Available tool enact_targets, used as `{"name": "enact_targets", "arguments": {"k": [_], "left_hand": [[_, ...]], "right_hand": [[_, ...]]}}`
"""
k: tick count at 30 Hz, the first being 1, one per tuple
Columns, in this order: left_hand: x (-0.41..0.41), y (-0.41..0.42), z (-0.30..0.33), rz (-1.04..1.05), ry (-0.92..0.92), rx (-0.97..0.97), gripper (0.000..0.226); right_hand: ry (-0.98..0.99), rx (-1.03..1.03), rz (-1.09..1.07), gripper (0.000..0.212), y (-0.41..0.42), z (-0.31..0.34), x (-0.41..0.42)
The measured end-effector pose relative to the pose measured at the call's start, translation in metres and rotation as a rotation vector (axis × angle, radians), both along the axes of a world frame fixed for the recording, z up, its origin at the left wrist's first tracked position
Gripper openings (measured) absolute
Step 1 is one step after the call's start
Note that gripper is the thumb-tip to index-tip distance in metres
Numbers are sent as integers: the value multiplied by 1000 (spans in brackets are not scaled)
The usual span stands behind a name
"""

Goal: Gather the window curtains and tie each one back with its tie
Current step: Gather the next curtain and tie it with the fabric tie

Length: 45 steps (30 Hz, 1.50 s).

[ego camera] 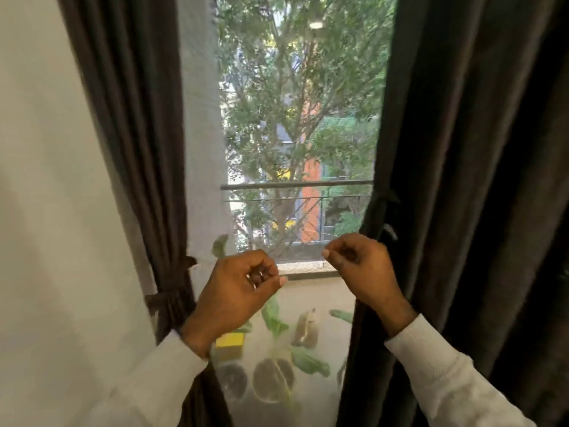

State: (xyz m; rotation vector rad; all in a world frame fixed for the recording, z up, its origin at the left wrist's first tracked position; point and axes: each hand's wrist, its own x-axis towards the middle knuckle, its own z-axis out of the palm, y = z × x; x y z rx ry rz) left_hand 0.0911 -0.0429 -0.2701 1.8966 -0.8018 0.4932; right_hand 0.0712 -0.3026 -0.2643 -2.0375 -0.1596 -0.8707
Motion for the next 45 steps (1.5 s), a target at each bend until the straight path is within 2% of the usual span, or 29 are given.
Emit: {"name": "enact_targets", "arguments": {"k": [5,10,15,19,23,26,30,34,37,39,42,43,45], "left_hand": [[8,-86,59,-28,-90,66,16],[26,-133,146,-19,-218,136,16],[37,-167,258,112,-466,33,18],[45,-197,342,221,-598,-167,36],[57,-225,424,221,-574,-239,62],[60,-241,474,242,-633,-230,55],[63,-249,517,461,-832,-155,51],[70,-248,540,593,-882,-101,60],[76,-242,550,682,-928,-9,35],[79,-227,556,649,-921,-4,25],[80,-199,570,321,-853,-171,26],[77,-189,575,210,-830,-222,25],[69,-174,581,170,-813,-270,26]], "right_hand": [[-28,18,-25,7,-89,42,-18],[-181,-76,-93,7,-144,114,-28],[-412,-89,-145,6,-175,216,-27],[-559,-63,-129,5,-189,296,-16],[-618,98,33,16,-181,370,5],[-662,180,119,25,-170,418,13],[-676,196,131,31,-169,463,35],[-658,167,140,27,-169,495,49],[-614,188,156,25,-168,517,55],[-632,242,152,26,-167,534,64],[-702,263,191,30,-162,558,77],[-698,213,216,30,-154,565,80],[-622,-8,269,28,-132,574,79]]}}
